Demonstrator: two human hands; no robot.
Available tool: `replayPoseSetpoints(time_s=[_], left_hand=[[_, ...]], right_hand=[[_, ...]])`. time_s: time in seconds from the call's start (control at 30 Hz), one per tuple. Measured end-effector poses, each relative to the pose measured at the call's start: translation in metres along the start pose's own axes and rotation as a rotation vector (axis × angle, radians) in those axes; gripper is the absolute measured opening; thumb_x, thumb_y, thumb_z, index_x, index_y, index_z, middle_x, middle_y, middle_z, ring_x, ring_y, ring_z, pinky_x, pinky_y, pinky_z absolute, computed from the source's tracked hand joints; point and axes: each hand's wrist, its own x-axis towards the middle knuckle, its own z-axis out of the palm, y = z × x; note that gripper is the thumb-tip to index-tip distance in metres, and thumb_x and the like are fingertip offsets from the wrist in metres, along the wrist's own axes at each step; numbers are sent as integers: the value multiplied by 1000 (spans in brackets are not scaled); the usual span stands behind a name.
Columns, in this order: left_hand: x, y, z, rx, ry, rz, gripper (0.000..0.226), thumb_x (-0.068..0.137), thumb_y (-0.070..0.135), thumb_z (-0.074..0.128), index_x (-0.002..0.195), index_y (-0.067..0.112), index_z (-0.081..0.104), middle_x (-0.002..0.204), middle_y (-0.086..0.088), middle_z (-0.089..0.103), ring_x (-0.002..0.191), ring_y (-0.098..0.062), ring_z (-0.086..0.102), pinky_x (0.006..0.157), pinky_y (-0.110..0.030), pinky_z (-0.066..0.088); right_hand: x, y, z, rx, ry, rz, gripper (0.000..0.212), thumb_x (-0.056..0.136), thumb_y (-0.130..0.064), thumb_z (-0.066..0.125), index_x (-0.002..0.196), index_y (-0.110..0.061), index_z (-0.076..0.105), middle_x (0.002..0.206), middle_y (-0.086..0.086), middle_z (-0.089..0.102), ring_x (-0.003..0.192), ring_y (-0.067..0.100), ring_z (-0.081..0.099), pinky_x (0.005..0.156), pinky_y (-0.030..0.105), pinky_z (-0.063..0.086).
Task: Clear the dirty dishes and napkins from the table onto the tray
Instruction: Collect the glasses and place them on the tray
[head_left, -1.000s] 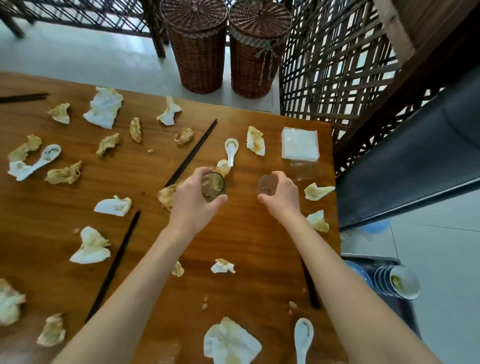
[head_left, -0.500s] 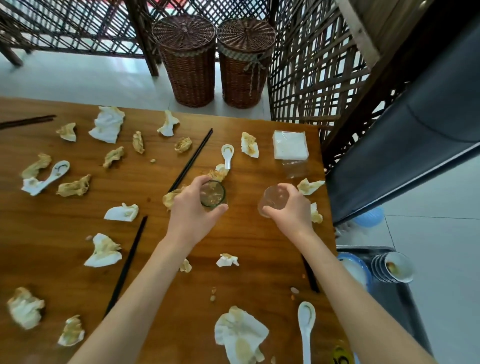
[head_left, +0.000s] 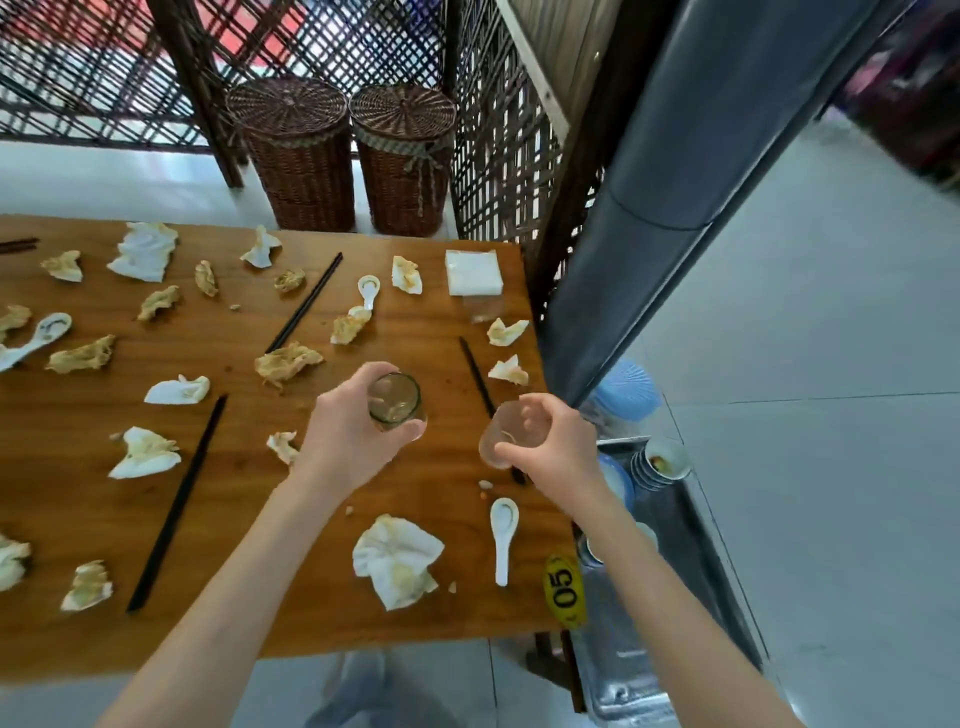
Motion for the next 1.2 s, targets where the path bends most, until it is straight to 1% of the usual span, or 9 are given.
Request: replayPoseSetpoints(time_s=[0.17,0.37,0.5,0.57,0.7,0.83,0.97,1.1,1.2], left_hand=[[-68,40,41,-60,51,-45,57,64,33,83,112,35,52,97,12,61,91,-10,56,63,-6,33],[-144,86,105,-90,90,-58,55,64,34,83,111,34,54,94,12,62,89,-10,57,66,-7,36],[-175,109,137,-111,53,-33,55,65,33,82,111,33,53,93,13,62,86,-7,58,67,-6,37],[-185,119,148,-96,20,4,54,66,33,83,111,32,53,94,12,63,86,-8,59,70,-13,44],[-191,133,161,-67,-49,67,56,68,32,82,116,28,53,104,1,62,95,-16,59,83,-32,52],[-189,149,175,-71,-79,104,56,69,32,81,117,26,53,102,4,62,97,-16,56,84,-30,50],[-181,164,196,-33,-82,138,57,68,29,82,117,21,56,100,4,60,89,-9,51,70,-5,34],[-161,177,231,-32,-81,98,61,66,30,83,120,24,55,103,2,56,92,-10,51,74,-15,37],[-140,188,269,-36,-77,72,61,65,30,84,119,24,56,104,1,58,92,-10,53,77,-20,42]], right_hand=[[-51,48,-57,-6,-31,-46,66,61,-35,81,120,-25,55,97,-20,55,83,-4,53,68,6,41],[-105,109,-121,-4,-78,-43,67,54,-32,80,118,-23,59,100,-9,63,96,8,58,85,25,50],[-135,139,-151,5,-58,-4,64,57,-26,80,117,-21,60,97,-9,62,91,5,57,69,0,40],[-148,150,-162,0,-41,22,66,58,-26,81,120,-19,59,97,-10,60,89,4,56,61,-4,37],[-166,168,-176,-16,5,78,67,61,-28,82,122,-18,58,106,-5,64,90,4,56,61,-1,38],[-173,188,-188,-14,46,117,65,60,-28,82,121,-19,58,105,-5,64,90,5,55,65,2,37],[-165,211,-199,-9,43,167,68,60,-28,82,122,-19,57,108,-4,64,94,7,57,70,8,42],[-139,238,-215,-8,57,196,66,60,-24,82,121,-18,58,105,-4,64,93,6,56,68,4,37],[-109,263,-228,-26,28,200,63,61,-22,82,120,-18,58,105,-3,65,90,6,55,74,12,41]])
